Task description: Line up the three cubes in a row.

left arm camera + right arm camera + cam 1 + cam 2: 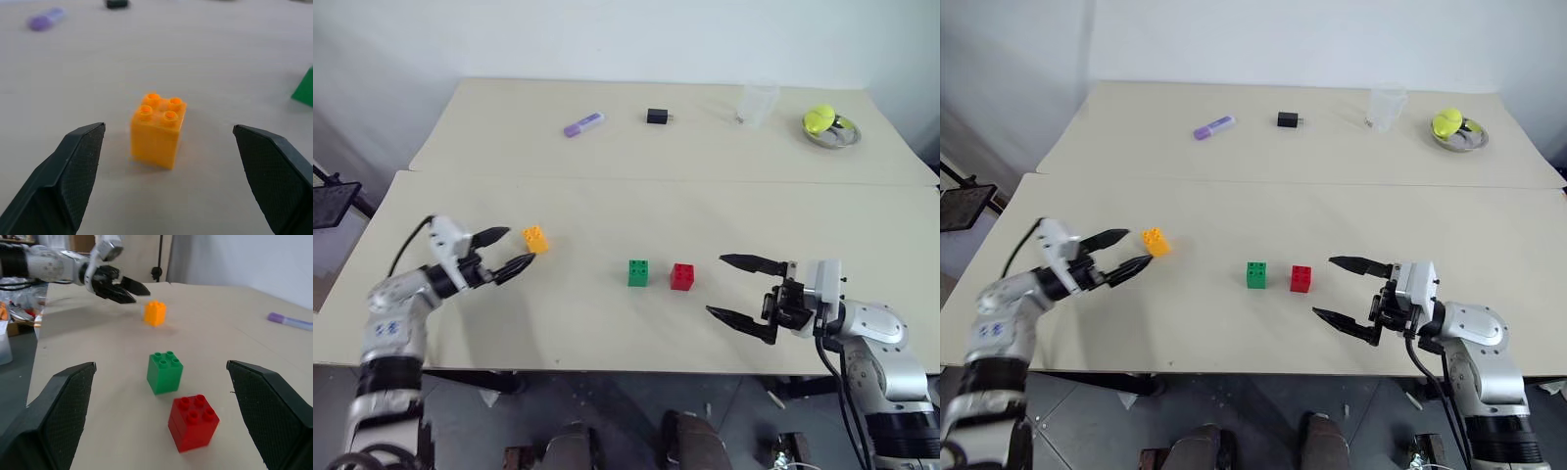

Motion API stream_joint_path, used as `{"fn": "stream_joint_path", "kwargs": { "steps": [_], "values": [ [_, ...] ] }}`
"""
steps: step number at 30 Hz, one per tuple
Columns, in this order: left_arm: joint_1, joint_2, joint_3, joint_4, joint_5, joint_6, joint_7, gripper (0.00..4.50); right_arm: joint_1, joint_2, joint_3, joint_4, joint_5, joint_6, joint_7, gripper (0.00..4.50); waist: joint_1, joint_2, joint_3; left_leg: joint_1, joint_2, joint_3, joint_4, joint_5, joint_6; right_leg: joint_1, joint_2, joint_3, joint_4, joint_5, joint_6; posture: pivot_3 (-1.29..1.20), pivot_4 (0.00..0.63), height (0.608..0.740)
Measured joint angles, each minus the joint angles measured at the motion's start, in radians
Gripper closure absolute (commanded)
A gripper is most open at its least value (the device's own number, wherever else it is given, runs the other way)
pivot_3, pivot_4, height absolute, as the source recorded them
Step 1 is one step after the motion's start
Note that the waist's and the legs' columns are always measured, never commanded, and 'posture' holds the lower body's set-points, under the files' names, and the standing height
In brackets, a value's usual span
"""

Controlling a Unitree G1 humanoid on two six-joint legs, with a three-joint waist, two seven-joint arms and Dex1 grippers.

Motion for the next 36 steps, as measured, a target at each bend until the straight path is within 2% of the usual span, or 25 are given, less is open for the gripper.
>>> {"fn": "stream_joint_path", "kwargs": {
  "steps": [1, 4, 11, 12, 17, 23, 27, 32, 36],
  "values": [
    [-0.050, 0.000, -0.020, 0.065, 0.024, -0.028, -0.012, 0.03, 0.005, 0.000, -0.002, -0.010, -0.001, -0.002, -0.008, 0.00, -0.002, 0.000, 0.000, 0.000, 0.000, 0.001, 0.000, 0.000, 0.000, 0.000, 0.000, 0.000, -0.001, 0.000, 0.000, 0.00, 0.150, 0.740],
    [-0.162, 0.003, -0.049, 0.232, 0.069, -0.102, -0.049, 0.61, 0.033, 0.000, -0.011, -0.036, -0.003, -0.011, -0.033, 0.00, -0.004, 0.000, 0.000, 0.000, 0.000, 0.001, -0.001, 0.000, 0.000, 0.000, 0.000, 0.000, -0.001, 0.000, 0.000, 0.00, 0.150, 0.740],
    [-0.234, 0.033, -0.097, 0.403, 0.133, -0.194, -0.181, 2.83, 0.111, 0.000, -0.021, -0.108, -0.013, -0.020, -0.093, 0.00, -0.001, -0.001, 0.000, 0.000, 0.000, 0.001, -0.001, 0.000, 0.000, 0.000, 0.000, 0.001, -0.001, 0.000, 0.001, 0.00, 0.150, 0.740],
    [-0.240, 0.034, -0.098, 0.411, 0.136, -0.204, -0.198, 3.03, 0.118, 0.000, -0.021, -0.108, -0.014, -0.020, -0.099, 0.00, 0.000, -0.001, 0.000, 0.000, 0.000, 0.001, 0.000, 0.000, 0.000, 0.000, 0.000, 0.001, -0.001, 0.000, 0.001, 0.00, 0.150, 0.740],
    [-0.284, 0.031, -0.105, 0.432, 0.144, -0.224, -0.275, 3.02, 0.122, 0.000, -0.022, -0.109, -0.014, -0.021, -0.112, 0.00, 0.004, -0.001, 0.001, 0.000, 0.000, 0.000, 0.002, 0.000, 0.000, 0.000, 0.000, 0.001, 0.000, 0.000, 0.001, 0.00, 0.150, 0.740],
    [-0.367, -0.084, -0.217, 0.435, 0.197, -0.293, -0.449, 3.02, 0.104, -0.001, -0.022, -0.107, -0.015, -0.021, -0.111, 0.00, 0.006, -0.001, 0.001, -0.002, 0.000, 0.000, 0.003, 0.000, 0.001, 0.000, 0.000, 0.001, -0.001, 0.000, 0.001, 0.00, 0.150, 0.740],
    [-0.378, -0.099, -0.243, 0.475, 0.229, -0.332, -0.461, 3.02, 0.103, -0.008, -0.023, -0.097, -0.016, -0.021, -0.105, 0.00, -0.010, -0.001, 0.001, -0.001, 0.000, 0.000, 0.001, 0.000, 0.000, -0.001, 0.000, 0.001, 0.000, 0.000, 0.001, 0.00, 0.150, 0.740],
    [-0.401, -0.108, -0.253, 0.495, 0.244, -0.347, -0.461, 3.02, 0.099, -0.011, -0.023, -0.095, -0.016, -0.021, -0.104, 0.00, -0.005, -0.002, 0.001, -0.001, 0.000, 0.000, 0.002, 0.000, 0.001, -0.001, 0.000, 0.001, 0.000, 0.000, 0.001, 0.00, 0.150, 0.740],
    [-0.403, -0.099, -0.251, 0.509, 0.252, -0.364, -0.458, 1.75, 0.100, -0.023, -0.022, -0.095, -0.012, -0.014, -0.093, 0.00, 0.002, -0.002, 0.001, -0.002, 0.000, 0.000, 0.003, 0.000, 0.001, -0.001, 0.000, 0.001, 0.000, 0.000, 0.001, 0.00, 0.150, 0.740]
  ]
}}
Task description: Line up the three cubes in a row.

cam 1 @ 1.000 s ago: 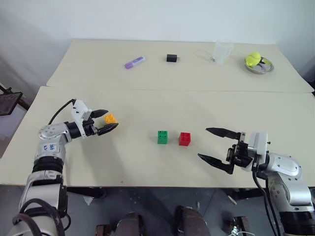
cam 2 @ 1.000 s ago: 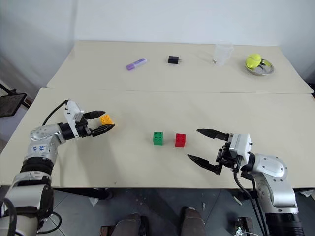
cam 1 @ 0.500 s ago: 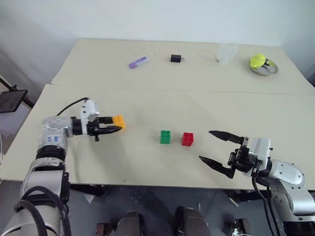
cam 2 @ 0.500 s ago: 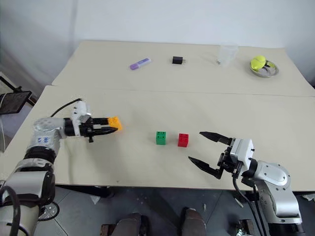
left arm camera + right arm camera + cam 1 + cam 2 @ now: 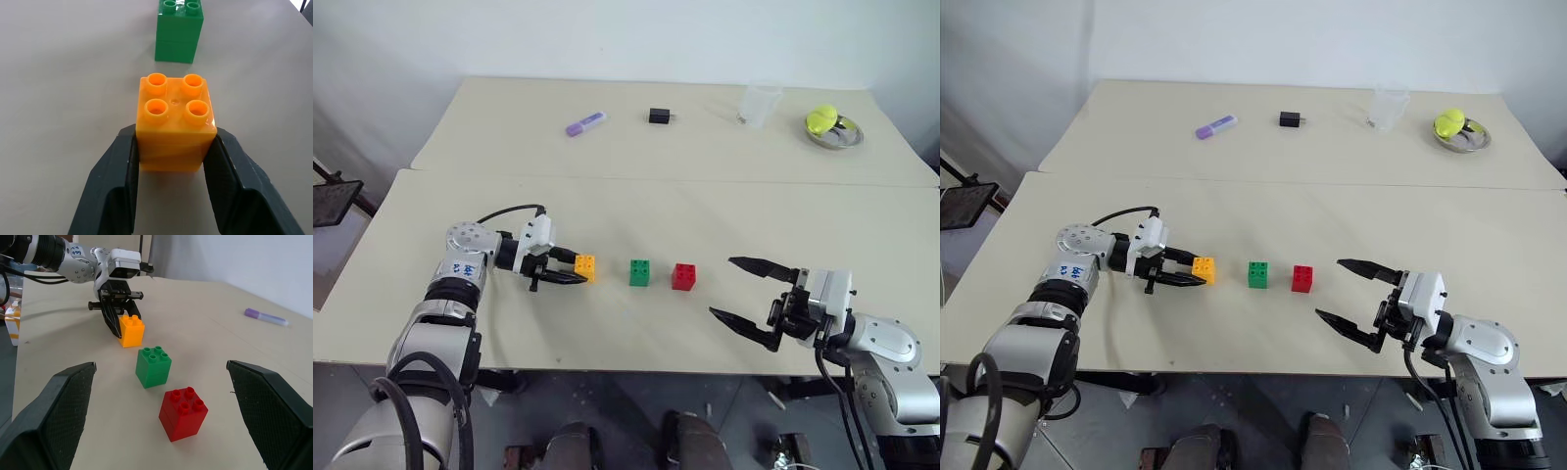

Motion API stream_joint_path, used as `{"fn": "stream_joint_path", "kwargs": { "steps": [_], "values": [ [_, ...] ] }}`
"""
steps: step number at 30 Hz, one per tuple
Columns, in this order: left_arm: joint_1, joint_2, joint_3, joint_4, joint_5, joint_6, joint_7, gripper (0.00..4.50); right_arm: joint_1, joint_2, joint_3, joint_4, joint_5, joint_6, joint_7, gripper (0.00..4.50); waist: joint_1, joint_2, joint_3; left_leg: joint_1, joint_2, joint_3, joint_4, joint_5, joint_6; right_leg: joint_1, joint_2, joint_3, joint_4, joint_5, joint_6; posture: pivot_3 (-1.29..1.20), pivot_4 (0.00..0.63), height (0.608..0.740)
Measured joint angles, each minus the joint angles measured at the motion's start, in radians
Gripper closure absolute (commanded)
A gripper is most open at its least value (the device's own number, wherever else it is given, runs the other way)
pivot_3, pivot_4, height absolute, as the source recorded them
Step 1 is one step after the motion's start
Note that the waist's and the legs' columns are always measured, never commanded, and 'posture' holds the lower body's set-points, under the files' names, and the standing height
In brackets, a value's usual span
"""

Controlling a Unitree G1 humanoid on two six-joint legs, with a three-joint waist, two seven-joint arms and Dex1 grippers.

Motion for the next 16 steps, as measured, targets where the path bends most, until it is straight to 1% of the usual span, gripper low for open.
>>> {"fn": "stream_joint_path", "kwargs": {
  "steps": [3, 5, 6, 9, 12, 16],
  "values": [
    [0.003, 0.042, 0.030, -0.017, -0.020, 0.010, -0.004, 0.87, 0.002, -0.040, -0.006, 0.000, 0.014, 0.020, 0.026, 0.00, 0.000, 0.000, 0.000, 0.000, 0.000, -0.001, 0.000, 0.000, 0.000, 0.000, 0.000, 0.000, 0.000, 0.000, 0.000, 0.00, 0.150, 0.740],
    [0.027, 0.093, 0.059, -0.087, -0.068, 0.053, -0.005, 0.26, 0.002, -0.080, -0.021, 0.001, 0.030, 0.034, 0.058, 0.00, -0.001, 0.000, 0.000, 0.000, 0.000, -0.001, 0.000, 0.000, 0.000, 0.000, 0.000, 0.000, 0.001, 0.000, 0.000, 0.00, 0.150, 0.740],
    [0.040, 0.115, 0.065, -0.114, -0.086, 0.070, -0.005, 0.26, 0.003, -0.099, -0.033, 0.004, 0.036, 0.040, 0.071, 0.00, -0.002, 0.000, 0.000, 0.000, 0.000, -0.001, 0.000, 0.000, 0.000, 0.000, 0.000, 0.000, 0.001, 0.000, 0.000, 0.00, 0.150, 0.740],
    [0.193, 0.245, 0.124, -0.324, -0.190, 0.169, -0.005, 0.26, -0.021, -0.205, -0.078, 0.046, 0.061, 0.080, 0.146, 0.00, -0.017, 0.000, 0.000, 0.001, 0.001, -0.001, -0.001, 0.000, 0.000, 0.000, 0.000, 0.000, 0.002, 0.000, 0.000, 0.00, 0.150, 0.740],
    [0.293, 0.317, 0.169, -0.452, -0.220, 0.249, 0.001, 0.26, -0.078, -0.264, -0.095, 0.072, 0.074, 0.114, 0.186, 0.00, -0.021, 0.000, 0.000, 0.001, 0.001, -0.001, 0.000, 0.000, 0.000, 0.000, 0.000, 0.000, 0.002, 0.000, 0.000, 0.00, 0.150, 0.740],
    [0.359, 0.349, 0.215, -0.541, -0.245, 0.290, 0.018, 0.26, -0.126, -0.282, -0.098, 0.079, 0.078, 0.132, 0.218, 0.00, -0.001, 0.000, 0.000, 0.001, 0.001, -0.002, 0.001, 0.000, 0.000, 0.001, -0.001, 0.000, 0.002, 0.000, 0.000, 0.00, 0.150, 0.740]
  ]
}}
